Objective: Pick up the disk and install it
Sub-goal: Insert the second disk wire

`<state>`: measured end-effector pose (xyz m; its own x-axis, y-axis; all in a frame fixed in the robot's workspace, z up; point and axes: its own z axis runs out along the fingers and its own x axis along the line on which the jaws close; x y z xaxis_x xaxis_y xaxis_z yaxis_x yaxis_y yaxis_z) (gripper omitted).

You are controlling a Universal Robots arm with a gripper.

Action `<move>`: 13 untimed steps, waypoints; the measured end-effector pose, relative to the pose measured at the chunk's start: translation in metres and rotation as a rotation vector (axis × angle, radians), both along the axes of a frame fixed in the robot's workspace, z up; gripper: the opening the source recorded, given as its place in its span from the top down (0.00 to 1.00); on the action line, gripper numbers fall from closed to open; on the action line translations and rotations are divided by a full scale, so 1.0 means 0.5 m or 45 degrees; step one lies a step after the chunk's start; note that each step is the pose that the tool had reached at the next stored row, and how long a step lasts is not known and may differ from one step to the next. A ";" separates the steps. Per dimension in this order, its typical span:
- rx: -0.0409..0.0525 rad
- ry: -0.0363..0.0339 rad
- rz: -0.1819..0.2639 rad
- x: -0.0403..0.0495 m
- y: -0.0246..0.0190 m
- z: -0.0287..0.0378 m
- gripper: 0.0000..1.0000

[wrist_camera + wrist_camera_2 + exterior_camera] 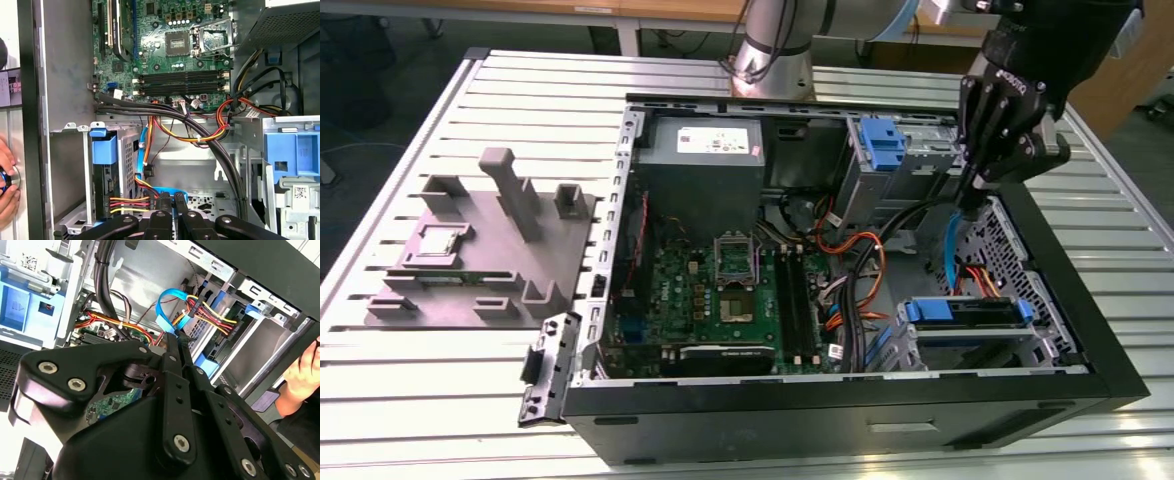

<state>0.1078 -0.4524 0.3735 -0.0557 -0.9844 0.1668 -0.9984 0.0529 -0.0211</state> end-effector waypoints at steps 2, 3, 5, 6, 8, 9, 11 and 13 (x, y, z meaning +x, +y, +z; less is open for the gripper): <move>0.000 0.0000 -0.001 0.000 0.0001 -0.003 0.83; 0.000 0.0000 -0.001 0.000 0.0001 -0.004 0.83; -0.003 -0.0004 -0.001 0.000 0.0001 -0.008 0.83; -0.004 -0.0005 -0.001 0.000 0.0001 -0.011 0.83; -0.004 -0.0009 -0.001 0.000 0.0001 -0.014 0.83; -0.005 -0.0011 -0.001 0.000 0.0002 -0.016 0.83; -0.008 -0.0015 -0.001 0.000 0.0001 -0.018 0.82; -0.008 -0.0015 -0.001 0.000 0.0001 -0.019 0.75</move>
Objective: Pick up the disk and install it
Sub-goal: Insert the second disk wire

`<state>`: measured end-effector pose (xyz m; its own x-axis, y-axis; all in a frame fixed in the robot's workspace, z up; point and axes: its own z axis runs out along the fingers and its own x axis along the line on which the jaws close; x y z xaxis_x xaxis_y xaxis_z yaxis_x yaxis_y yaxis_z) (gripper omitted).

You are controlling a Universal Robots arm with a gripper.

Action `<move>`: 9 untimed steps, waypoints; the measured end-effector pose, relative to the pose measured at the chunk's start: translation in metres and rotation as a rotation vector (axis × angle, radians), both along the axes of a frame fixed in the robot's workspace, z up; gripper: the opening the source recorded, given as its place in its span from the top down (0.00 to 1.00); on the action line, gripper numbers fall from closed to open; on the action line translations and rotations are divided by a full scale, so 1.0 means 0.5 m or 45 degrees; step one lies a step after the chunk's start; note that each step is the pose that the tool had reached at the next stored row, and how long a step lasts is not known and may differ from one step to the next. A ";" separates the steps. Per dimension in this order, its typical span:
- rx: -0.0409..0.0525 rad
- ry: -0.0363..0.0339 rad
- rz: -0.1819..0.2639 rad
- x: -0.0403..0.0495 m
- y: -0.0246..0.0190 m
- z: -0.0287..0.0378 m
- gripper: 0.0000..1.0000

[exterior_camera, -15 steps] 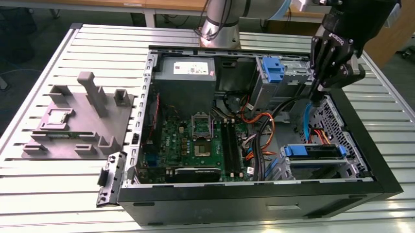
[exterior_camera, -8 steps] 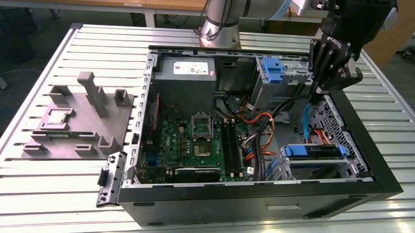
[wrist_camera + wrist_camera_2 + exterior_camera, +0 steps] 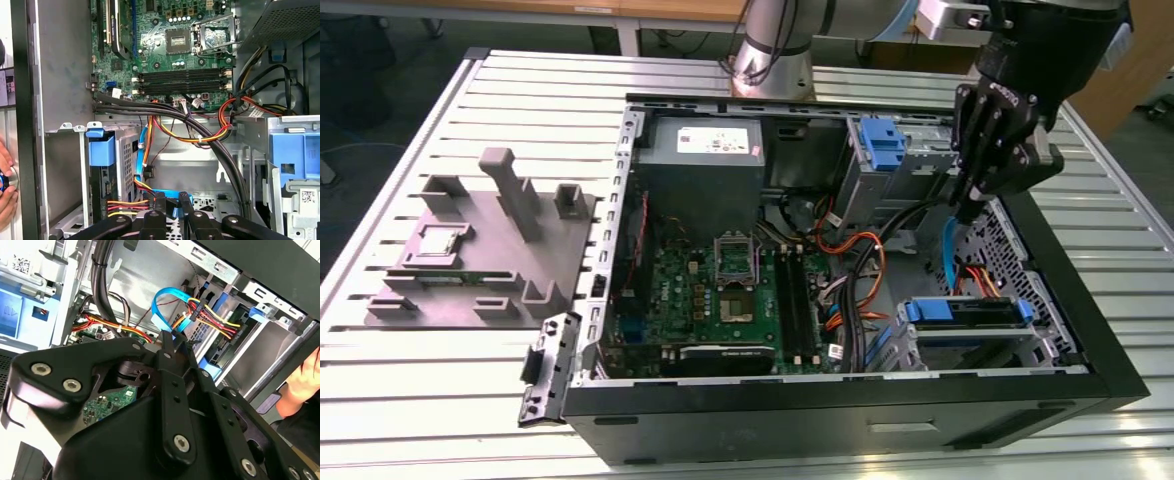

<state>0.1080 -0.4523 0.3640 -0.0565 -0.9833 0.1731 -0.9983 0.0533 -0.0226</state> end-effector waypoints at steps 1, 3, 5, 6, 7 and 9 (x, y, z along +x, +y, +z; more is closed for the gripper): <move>0.000 0.0000 0.000 0.000 0.0000 0.000 0.75; 0.001 -0.0001 0.000 0.000 0.0000 -0.001 0.75; 0.002 -0.0001 0.000 0.000 0.0001 -0.001 0.75; 0.002 -0.0001 0.000 0.000 0.0000 -0.001 0.75; 0.002 0.0000 0.000 0.000 -0.0001 0.001 0.75; 0.002 0.0003 0.000 0.000 0.0000 0.005 0.75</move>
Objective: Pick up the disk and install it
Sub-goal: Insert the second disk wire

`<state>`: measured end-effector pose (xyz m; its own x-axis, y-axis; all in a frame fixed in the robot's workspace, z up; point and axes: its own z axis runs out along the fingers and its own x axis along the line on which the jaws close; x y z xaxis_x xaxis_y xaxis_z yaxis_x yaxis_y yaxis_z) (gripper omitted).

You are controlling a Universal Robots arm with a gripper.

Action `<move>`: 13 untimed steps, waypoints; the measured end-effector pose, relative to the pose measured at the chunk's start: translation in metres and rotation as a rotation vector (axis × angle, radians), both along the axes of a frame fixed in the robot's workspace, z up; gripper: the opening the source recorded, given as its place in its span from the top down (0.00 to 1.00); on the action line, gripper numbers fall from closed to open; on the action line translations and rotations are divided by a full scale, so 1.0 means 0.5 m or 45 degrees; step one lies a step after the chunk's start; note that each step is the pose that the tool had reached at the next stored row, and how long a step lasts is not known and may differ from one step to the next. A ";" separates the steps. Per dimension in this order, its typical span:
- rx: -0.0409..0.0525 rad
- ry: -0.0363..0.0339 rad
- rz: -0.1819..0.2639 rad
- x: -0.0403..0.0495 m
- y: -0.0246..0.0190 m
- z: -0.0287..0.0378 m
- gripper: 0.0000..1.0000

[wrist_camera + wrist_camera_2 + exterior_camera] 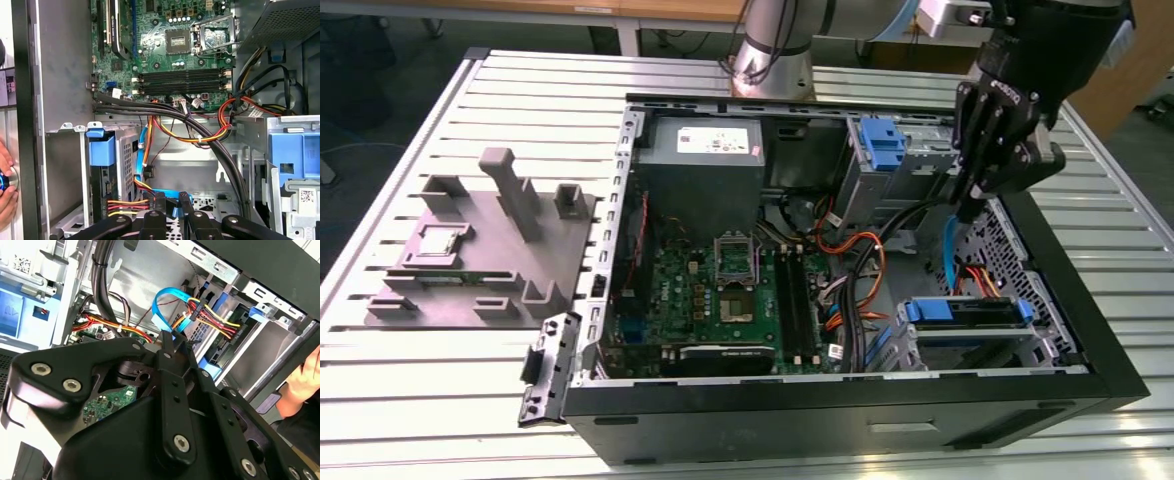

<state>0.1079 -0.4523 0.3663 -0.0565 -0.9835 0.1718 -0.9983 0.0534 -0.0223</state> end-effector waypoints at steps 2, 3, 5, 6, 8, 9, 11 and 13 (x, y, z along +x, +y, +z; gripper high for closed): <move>0.000 0.0009 0.000 0.000 0.0001 0.004 0.75; 0.000 0.0016 0.000 0.000 0.0000 0.006 0.75; 0.000 0.0046 0.000 0.000 0.0000 0.011 0.75; 0.000 0.0061 0.000 0.000 0.0000 0.013 0.75; 0.000 0.0102 0.000 0.000 0.0000 0.017 0.75; 0.001 0.0116 0.000 0.000 0.0000 0.017 0.75; 0.000 0.0119 0.000 0.000 0.0002 0.017 0.75; -0.011 0.0121 0.000 0.002 0.0015 0.015 0.75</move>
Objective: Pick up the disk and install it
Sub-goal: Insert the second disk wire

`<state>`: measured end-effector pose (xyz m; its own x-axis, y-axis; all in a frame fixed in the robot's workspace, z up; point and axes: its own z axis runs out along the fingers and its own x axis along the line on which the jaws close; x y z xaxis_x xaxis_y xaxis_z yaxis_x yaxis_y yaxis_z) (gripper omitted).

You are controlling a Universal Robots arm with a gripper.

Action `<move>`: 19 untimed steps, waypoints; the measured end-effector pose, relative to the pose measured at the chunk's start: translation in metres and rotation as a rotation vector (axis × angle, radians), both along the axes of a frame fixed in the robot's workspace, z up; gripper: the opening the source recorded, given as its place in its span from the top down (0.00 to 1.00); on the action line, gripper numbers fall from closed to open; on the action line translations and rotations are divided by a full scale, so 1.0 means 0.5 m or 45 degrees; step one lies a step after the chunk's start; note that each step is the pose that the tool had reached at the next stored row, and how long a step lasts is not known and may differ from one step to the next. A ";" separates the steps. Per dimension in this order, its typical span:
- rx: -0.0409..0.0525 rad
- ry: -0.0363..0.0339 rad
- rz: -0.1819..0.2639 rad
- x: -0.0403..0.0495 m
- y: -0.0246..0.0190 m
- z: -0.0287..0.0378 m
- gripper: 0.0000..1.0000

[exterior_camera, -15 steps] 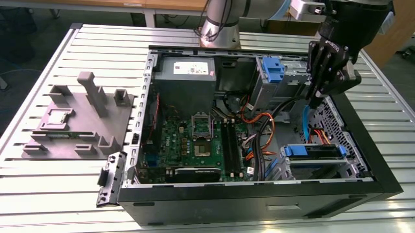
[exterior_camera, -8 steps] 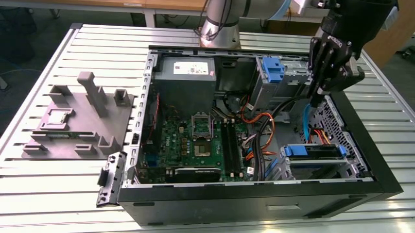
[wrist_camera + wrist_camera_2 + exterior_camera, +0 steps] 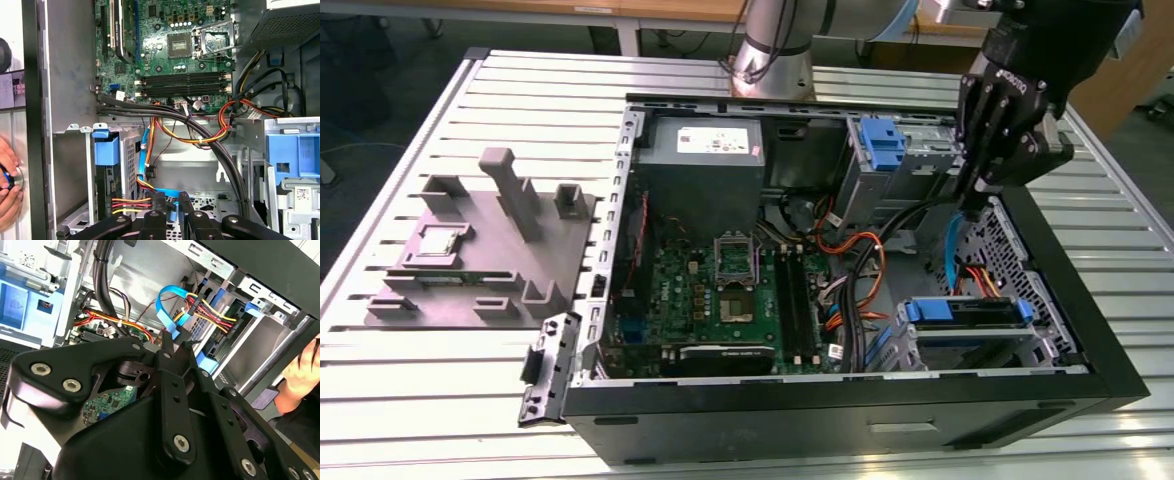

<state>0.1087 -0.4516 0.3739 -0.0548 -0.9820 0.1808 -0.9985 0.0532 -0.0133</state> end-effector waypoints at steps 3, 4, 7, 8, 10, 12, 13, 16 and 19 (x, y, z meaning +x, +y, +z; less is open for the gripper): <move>-0.008 -0.0002 -0.001 0.002 0.0027 -0.007 0.75; -0.010 -0.0001 -0.001 0.003 0.0036 -0.010 0.75; -0.015 -0.0001 -0.003 0.004 0.0046 -0.020 0.75; -0.017 -0.0001 -0.003 0.004 0.0047 -0.022 0.76; -0.026 0.0000 -0.004 0.004 0.0049 -0.025 0.83; -0.035 -0.0001 -0.005 0.004 0.0049 -0.028 0.83; -0.040 -0.0001 -0.005 0.004 0.0049 -0.029 0.89; -0.069 -0.0007 -0.005 0.004 0.0049 -0.031 0.89; -0.111 -0.0018 -0.006 0.004 0.0048 -0.034 0.83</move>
